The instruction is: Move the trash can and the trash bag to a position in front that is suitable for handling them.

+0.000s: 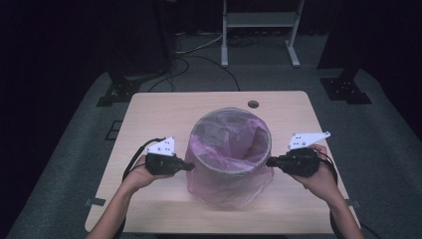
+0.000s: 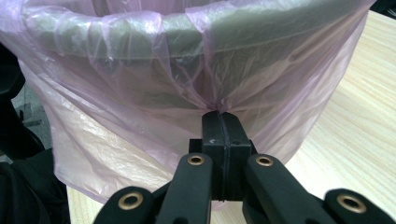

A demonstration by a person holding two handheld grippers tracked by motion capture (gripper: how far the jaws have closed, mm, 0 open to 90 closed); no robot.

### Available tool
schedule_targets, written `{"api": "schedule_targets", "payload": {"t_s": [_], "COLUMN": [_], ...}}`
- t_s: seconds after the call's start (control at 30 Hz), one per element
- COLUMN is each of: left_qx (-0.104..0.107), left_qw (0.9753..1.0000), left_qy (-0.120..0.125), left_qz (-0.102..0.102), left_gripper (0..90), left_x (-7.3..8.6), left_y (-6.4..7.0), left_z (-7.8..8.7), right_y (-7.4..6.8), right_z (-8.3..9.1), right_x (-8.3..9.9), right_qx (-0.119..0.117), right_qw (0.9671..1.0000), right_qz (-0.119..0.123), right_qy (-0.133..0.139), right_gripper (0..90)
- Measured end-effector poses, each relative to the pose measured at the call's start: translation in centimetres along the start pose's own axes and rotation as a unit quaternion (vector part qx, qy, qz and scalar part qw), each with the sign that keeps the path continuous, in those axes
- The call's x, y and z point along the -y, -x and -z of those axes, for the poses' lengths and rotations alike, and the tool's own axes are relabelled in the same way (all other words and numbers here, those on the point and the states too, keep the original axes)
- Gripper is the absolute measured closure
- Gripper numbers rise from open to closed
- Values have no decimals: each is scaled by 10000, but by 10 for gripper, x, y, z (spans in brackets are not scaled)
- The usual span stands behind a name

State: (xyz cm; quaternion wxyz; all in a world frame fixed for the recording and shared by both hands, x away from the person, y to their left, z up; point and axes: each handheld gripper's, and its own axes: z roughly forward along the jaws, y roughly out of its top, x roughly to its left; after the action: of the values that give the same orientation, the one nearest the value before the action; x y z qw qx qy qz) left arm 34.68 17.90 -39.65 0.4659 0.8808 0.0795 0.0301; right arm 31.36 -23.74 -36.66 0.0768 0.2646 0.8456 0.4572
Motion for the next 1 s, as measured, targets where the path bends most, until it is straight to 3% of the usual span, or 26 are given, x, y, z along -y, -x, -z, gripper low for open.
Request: {"api": "schedule_targets", "payload": {"t_s": [0.23,0.53,0.67,0.77,1.0], "left_qx": [149,457,508,538,363], "left_qw": [9999,9982,9980,9983,9992], "left_qy": [-22,-157,-152,-97,75], "left_qz": [-42,-342,-358,-182,-166], "left_gripper": [899,899,891,716,518], "left_x": [3,-5,-6,-4,-8], "left_y": [9,32,34,31,22], "left_z": [-7,-26,-28,-22,4], "right_y": [6,19,21,21,21], "right_z": [-5,-4,-3,1,10], "right_x": [-1,-6,-8,-6,-2], "right_qx": [27,146,199,212,99], "right_qw": [10000,9997,9997,9996,9996], "right_qz": [-66,-137,-158,-182,-199], "right_qy": [-62,-122,-50,40,198], "right_gripper": [900,900,900,821,757]}}
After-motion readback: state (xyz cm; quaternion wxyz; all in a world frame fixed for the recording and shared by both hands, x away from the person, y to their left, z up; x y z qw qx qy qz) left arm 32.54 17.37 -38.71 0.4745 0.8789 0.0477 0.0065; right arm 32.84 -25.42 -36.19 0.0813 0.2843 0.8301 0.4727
